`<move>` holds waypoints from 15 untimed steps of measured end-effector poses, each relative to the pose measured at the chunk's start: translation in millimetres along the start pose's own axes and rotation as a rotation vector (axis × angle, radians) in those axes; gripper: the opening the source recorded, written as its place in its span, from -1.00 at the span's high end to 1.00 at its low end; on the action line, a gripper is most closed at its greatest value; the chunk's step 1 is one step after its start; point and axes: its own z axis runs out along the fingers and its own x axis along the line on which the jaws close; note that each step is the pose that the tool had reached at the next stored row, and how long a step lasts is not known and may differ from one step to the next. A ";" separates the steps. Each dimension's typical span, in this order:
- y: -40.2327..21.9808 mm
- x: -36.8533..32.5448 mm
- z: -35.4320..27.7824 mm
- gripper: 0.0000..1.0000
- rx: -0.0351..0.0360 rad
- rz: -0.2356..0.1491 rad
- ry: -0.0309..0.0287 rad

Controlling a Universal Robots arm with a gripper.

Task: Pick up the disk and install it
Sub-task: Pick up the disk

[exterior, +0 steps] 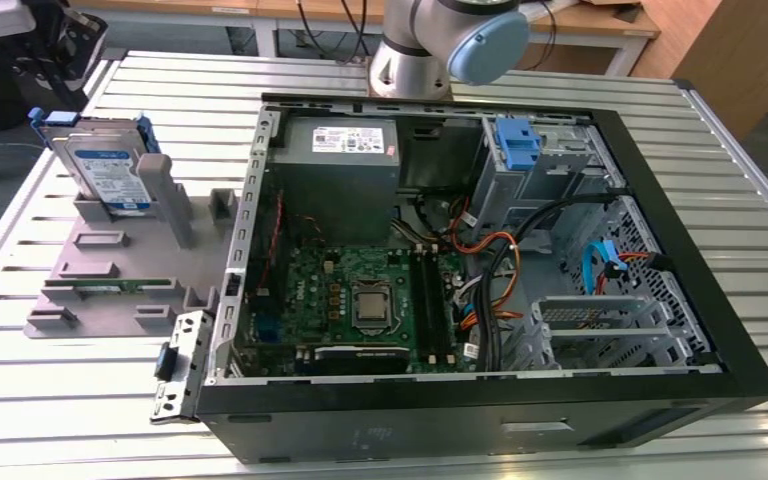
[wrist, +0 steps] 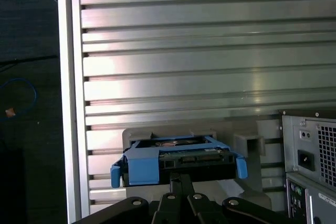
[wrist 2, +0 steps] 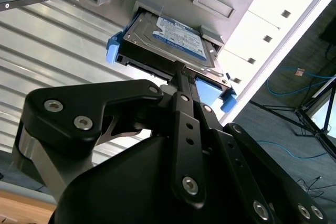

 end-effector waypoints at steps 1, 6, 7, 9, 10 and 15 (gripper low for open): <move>0.0 0.0 -0.1 0.79 0.0001 0.000 0.0002; 0.0 -0.5 0.0 0.79 -0.0009 -0.042 0.0021; 0.1 -0.5 0.0 0.79 -0.0013 -0.060 0.0029; 0.0 -0.5 0.1 0.79 -0.0021 -0.096 0.0044; 0.0 -0.5 0.1 0.79 -0.0027 -0.116 0.0052; 0.0 -0.5 0.4 0.79 -0.0050 -0.206 0.0088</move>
